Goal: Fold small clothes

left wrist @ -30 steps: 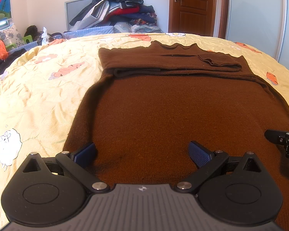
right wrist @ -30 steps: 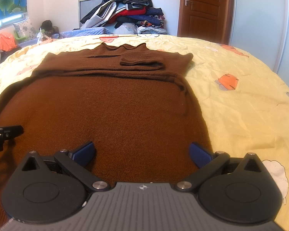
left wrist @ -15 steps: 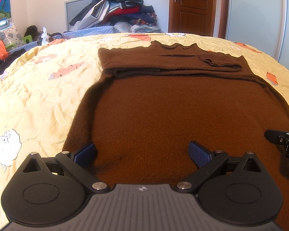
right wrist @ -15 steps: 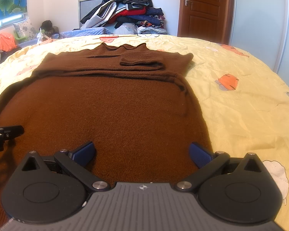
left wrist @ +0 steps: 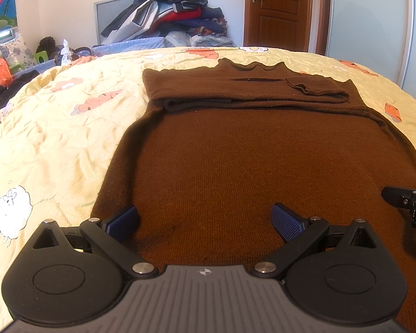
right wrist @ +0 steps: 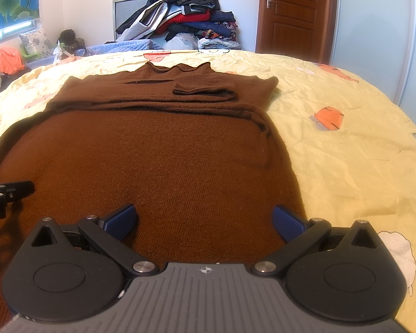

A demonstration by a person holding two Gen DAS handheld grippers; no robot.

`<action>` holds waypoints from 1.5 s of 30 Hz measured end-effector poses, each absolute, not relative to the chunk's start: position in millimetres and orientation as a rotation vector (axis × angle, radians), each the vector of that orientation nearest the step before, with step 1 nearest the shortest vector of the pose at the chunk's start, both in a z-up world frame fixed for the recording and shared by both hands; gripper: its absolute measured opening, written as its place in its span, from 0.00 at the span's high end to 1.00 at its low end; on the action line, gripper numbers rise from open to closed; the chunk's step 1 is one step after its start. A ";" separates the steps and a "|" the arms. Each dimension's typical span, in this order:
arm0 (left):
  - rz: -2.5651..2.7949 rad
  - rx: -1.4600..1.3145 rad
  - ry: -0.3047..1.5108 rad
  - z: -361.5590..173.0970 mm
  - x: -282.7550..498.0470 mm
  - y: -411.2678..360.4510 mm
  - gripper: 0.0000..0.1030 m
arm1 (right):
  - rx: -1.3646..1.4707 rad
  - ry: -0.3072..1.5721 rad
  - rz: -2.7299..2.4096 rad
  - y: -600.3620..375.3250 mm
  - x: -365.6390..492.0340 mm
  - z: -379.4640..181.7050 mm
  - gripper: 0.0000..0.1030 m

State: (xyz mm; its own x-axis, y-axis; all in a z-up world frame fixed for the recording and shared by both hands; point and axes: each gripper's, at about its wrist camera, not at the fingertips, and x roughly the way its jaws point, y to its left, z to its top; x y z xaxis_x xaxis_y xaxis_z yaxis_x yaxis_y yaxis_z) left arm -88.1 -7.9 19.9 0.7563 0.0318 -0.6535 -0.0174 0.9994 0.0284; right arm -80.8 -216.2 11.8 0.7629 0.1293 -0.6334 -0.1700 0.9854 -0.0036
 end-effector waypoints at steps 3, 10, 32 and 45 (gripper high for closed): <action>0.031 0.029 0.723 21.3 -90.2 -9.1 0.00 | -0.063 0.684 0.162 -216.3 -80.4 11.8 0.00; -0.057 0.074 0.816 30.7 -121.0 -10.1 0.00 | -0.083 0.726 0.182 -220.9 -111.5 18.1 0.00; -0.114 -0.271 0.919 40.3 -155.7 87.2 0.00 | 0.578 1.043 0.449 -336.2 -147.0 33.3 0.00; -0.426 -0.863 1.072 15.3 -157.5 140.9 0.22 | 0.768 1.165 0.608 -325.4 -147.3 21.2 0.00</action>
State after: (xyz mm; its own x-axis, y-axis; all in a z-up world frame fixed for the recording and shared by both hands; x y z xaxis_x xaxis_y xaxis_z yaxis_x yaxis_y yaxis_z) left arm -157.5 140.9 15.3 0.4422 -0.6808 -0.5839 -0.0947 0.6119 -0.7852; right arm -147.3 -325.4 21.2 0.2907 0.7665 -0.5727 -0.0317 0.6059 0.7949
